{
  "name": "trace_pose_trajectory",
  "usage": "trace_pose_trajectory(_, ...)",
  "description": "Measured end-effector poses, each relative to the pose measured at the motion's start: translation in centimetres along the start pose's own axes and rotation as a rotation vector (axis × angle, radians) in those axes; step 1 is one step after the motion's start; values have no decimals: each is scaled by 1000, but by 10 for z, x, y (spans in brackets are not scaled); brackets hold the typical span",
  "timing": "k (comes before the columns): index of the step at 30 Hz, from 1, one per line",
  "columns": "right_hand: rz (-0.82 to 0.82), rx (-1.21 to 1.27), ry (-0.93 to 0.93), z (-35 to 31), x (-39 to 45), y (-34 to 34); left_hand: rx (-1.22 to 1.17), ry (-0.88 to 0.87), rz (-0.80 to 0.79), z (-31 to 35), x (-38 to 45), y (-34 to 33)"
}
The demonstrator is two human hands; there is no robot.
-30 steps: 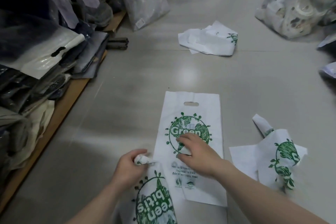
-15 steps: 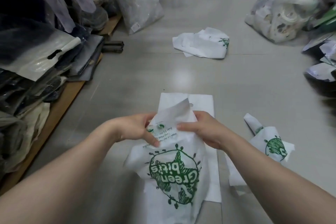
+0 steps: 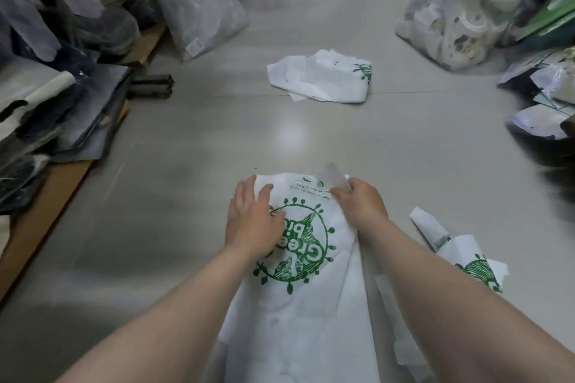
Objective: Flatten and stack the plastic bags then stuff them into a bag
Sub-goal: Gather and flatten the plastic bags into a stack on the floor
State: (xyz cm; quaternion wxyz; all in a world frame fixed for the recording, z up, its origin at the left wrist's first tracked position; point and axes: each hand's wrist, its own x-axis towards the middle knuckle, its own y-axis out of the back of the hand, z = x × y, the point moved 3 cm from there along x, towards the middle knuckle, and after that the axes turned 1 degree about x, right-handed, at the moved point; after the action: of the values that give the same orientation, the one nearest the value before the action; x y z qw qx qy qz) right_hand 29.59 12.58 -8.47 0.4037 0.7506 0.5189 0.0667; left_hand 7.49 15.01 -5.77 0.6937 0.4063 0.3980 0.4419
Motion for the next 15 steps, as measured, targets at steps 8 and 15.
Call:
trace_pose_trajectory(8,-103,-289,42,-16,43,-2,232,-4,-290,-10,-73,-62)
trace_pose_trajectory(15,7,21,53,2,27,10,290,24,-326,-8,-120,-72)
